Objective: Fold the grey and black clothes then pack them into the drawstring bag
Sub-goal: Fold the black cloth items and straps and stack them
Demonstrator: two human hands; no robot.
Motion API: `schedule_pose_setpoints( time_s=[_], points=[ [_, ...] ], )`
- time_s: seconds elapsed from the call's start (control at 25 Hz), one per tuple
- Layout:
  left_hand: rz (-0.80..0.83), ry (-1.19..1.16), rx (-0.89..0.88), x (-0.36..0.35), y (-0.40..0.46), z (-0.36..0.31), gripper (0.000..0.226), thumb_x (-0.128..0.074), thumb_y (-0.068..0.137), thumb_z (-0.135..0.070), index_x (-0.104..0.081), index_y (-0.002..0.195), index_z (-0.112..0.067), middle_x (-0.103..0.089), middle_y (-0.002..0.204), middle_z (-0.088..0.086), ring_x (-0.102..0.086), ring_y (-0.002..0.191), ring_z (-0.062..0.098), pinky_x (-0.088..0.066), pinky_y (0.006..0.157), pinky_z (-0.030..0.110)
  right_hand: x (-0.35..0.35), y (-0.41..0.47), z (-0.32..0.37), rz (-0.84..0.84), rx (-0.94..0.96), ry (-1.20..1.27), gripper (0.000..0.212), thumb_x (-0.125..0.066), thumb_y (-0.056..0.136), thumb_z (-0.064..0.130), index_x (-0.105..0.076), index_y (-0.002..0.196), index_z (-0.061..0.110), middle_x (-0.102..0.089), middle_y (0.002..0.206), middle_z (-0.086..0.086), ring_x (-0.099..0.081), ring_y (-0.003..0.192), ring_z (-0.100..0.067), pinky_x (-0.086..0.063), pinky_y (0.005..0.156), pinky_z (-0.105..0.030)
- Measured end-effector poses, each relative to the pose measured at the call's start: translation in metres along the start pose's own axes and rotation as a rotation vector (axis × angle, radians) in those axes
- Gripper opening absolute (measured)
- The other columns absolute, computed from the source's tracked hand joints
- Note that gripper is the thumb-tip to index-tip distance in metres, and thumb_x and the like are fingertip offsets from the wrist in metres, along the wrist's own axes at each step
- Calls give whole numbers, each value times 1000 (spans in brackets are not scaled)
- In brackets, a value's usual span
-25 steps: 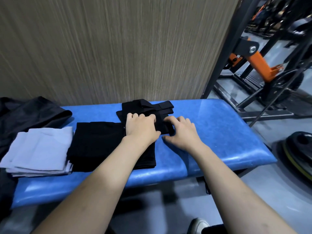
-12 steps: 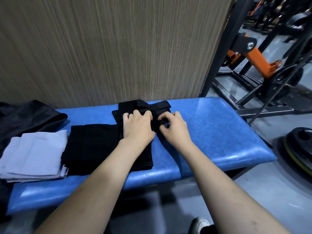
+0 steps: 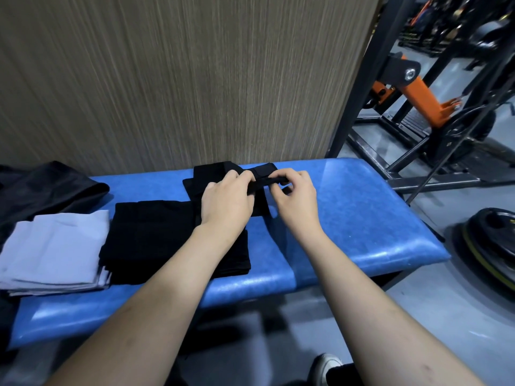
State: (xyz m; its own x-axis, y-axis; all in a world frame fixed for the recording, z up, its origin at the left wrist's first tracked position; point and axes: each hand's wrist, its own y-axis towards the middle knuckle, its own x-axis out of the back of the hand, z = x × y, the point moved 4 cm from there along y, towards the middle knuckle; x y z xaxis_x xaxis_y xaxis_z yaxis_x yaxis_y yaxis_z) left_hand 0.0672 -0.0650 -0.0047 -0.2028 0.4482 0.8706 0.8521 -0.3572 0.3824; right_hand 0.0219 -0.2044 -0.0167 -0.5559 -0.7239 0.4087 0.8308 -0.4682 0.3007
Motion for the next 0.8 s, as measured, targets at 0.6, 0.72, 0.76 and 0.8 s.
schedule_pose_setpoints(
  time_s=[0.6,0.72,0.76,0.8],
  points=[
    [-39,-669,59,11,10,-56,6,-63,94,-21,-57,92,-21,-57,75,-9,-54,77,11,-36,62,12,85,-11,3,27,-131,195,57,-41,99,56,-30,56,20,-29,56,5,-27,56,-13,-27,57,-32],
    [70,-699,-6,5,8,-73,6,-54,98,-20,-56,99,-26,-55,84,0,-53,84,11,-37,69,11,96,-16,-7,118,-249,193,65,-29,103,58,-53,53,24,-43,52,12,-37,52,-5,-34,59,-19],
    [112,-726,-34,2,7,-78,9,-52,99,-20,-55,99,-28,-58,85,5,-54,84,18,-42,71,24,98,-17,-10,156,-262,229,62,-28,102,59,-68,66,27,-54,59,11,-44,59,-6,-37,65,-21],
    [153,-739,-58,0,7,-82,11,-50,100,-20,-53,99,-29,-60,85,11,-55,83,25,-44,74,36,98,-18,-15,192,-268,290,58,-30,102,59,-76,87,27,-67,74,6,-54,71,-10,-41,74,-29]
  ],
)
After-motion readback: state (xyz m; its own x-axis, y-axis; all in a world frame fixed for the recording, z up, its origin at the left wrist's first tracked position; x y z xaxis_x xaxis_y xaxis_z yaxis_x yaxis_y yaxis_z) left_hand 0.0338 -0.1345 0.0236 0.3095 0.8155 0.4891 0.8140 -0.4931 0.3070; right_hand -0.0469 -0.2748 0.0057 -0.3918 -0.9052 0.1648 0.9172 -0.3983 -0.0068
